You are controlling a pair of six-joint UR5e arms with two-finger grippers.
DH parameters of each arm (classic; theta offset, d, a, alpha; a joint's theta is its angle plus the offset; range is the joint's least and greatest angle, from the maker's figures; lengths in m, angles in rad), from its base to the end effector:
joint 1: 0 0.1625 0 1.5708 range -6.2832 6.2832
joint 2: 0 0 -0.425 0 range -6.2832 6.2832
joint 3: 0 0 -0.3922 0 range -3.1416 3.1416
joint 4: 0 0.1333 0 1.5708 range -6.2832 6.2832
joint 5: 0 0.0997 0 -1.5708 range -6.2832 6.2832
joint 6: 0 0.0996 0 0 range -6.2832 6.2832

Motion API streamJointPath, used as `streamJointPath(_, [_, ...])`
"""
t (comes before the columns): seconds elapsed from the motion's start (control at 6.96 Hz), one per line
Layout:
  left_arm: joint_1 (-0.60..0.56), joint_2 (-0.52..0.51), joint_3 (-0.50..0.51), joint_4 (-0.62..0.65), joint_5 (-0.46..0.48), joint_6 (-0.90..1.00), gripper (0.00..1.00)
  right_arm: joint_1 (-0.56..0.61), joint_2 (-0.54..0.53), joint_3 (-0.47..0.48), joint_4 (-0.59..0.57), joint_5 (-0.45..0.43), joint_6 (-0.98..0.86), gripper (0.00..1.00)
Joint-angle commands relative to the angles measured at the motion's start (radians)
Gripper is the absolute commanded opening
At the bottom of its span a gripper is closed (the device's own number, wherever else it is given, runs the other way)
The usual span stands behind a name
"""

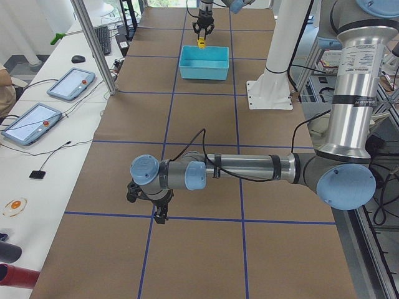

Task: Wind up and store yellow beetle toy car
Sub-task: 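Lift the car with the right gripper and carry it into the blue bin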

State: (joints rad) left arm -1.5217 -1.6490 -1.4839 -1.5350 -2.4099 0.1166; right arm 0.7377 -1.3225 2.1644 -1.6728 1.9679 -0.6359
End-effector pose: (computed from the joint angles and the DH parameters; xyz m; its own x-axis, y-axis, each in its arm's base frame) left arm -0.0335 -0.5243 0.6605 0.6587 0.1158 -0.7434 -0.1265 0.9911 0.0423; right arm -0.3072 -0.4073 0.2825 0.0192 -0.9852 -0.1706 0.6935 -0.1098 0.7121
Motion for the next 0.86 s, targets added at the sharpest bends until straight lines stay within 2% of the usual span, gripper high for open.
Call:
streamJointPath(0.0, [0.000,0.000,0.001,0.000,0.000,0.000,1.00,-0.007,-0.025,-0.163,0.166,0.029,0.010,0.00])
streamJointPath(0.14, [0.000,0.000,0.001,0.000,0.000,0.000,1.00,-0.038,0.024,-0.214,0.173,0.029,0.051,0.00])
streamJointPath(0.72, [0.000,0.000,0.005,0.000,0.000,0.000,1.00,-0.092,0.019,-0.291,0.228,0.029,0.093,0.00])
